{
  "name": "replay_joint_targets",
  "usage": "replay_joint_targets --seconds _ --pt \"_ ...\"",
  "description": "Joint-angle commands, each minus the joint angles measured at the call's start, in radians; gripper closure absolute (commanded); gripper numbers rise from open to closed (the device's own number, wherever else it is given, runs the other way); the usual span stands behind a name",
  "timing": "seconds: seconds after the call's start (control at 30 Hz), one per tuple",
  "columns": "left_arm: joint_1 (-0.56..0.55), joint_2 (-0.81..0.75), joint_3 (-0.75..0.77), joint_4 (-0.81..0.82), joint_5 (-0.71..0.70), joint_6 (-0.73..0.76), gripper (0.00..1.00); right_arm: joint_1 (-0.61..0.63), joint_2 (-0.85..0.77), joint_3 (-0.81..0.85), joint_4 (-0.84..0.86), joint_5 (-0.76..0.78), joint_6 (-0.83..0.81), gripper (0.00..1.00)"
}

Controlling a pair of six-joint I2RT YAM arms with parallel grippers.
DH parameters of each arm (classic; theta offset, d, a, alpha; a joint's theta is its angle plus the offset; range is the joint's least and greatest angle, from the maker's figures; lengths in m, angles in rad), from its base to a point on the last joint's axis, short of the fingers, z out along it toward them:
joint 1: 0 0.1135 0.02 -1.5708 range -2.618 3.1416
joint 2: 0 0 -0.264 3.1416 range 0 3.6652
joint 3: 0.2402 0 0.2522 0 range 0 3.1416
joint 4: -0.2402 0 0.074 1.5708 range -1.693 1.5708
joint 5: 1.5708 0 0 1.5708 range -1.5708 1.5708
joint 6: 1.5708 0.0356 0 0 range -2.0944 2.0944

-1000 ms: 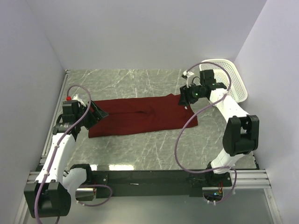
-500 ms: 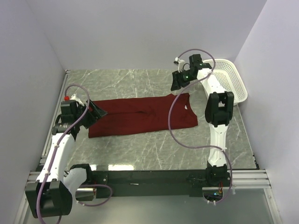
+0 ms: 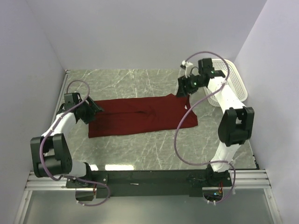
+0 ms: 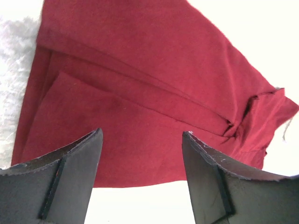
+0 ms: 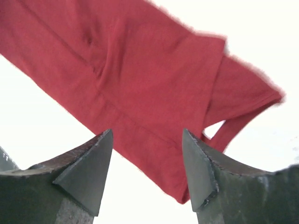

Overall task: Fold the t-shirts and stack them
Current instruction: Fold the tshirt

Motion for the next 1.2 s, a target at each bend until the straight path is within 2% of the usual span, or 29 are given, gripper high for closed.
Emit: replay_joint_targets --seconds 0.0,0.03,0.07,0.13,0.33,0.63,0.83,1.17 --pt "0.002 -0.055 0.036 0.061 0.039 0.025 0.26 -0.009 0.165 0.151 0.034 0.01 0.013 0.34" --pt "0.002 -0.1 0.025 0.06 0.039 0.033 0.26 -0.009 0.227 0.297 -0.056 -0.008 0.015 0.36" --pt "0.002 -0.128 0.001 0.046 0.025 0.038 0.25 -0.006 0.341 0.373 -0.098 -0.033 0.021 0.38" --pt "0.003 -0.208 -0.023 0.024 0.005 0.051 0.24 -0.007 0.43 0.543 -0.154 -0.059 0.07 0.38" --pt "0.014 -0.349 -0.096 -0.025 -0.005 0.052 0.23 -0.004 0.579 0.692 -0.117 -0.009 0.196 0.39" --pt "0.014 -0.421 -0.112 -0.036 0.045 0.009 0.23 0.014 0.66 0.691 -0.059 0.088 0.28 0.42" --pt "0.014 -0.423 -0.104 -0.049 0.051 0.012 0.24 0.017 0.705 0.728 -0.062 0.045 0.292 0.44" --pt "0.014 -0.431 -0.127 -0.043 0.061 0.002 0.24 0.034 0.732 0.74 -0.062 0.077 0.329 0.46"
